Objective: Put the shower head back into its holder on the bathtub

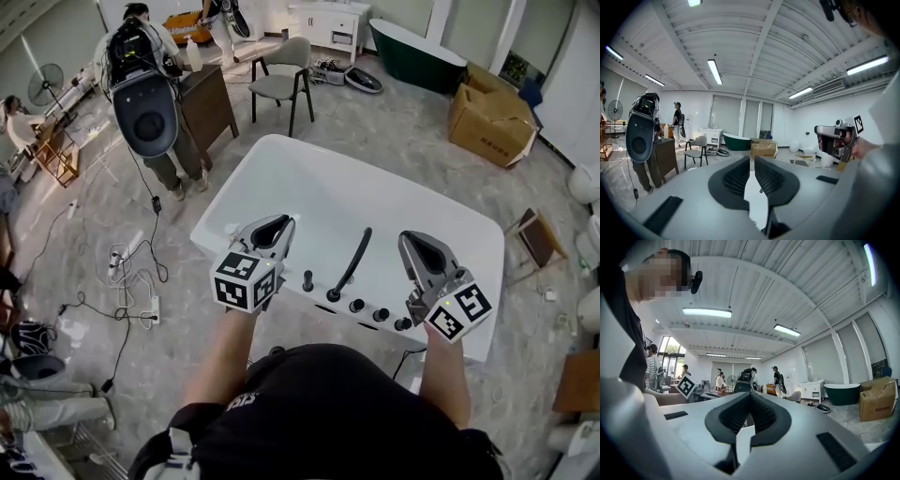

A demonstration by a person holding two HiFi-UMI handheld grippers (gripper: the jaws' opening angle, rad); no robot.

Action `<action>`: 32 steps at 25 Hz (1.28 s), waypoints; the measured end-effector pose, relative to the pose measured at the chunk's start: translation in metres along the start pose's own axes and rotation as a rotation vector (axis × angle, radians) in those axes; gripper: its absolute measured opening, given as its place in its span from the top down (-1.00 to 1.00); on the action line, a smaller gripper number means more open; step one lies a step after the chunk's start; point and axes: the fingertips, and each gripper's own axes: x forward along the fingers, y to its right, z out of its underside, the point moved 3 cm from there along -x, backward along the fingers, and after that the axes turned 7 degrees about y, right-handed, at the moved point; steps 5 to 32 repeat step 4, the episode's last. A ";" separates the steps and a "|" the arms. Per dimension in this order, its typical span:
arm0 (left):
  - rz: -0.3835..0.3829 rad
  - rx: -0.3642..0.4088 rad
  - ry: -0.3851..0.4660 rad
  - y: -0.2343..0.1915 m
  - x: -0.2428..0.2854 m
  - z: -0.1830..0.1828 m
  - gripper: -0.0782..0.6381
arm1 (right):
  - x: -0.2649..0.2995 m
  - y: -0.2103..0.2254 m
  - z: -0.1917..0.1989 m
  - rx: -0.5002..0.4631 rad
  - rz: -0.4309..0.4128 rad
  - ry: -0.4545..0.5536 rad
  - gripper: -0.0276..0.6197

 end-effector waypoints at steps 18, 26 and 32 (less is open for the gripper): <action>0.000 0.000 -0.010 -0.008 -0.006 0.005 0.66 | 0.008 -0.007 0.001 -0.003 0.002 -0.002 0.88; 0.000 0.000 -0.010 -0.008 -0.006 0.005 0.66 | 0.008 -0.007 0.001 -0.003 0.002 -0.002 0.88; 0.000 0.000 -0.010 -0.008 -0.006 0.005 0.66 | 0.008 -0.007 0.001 -0.003 0.002 -0.002 0.88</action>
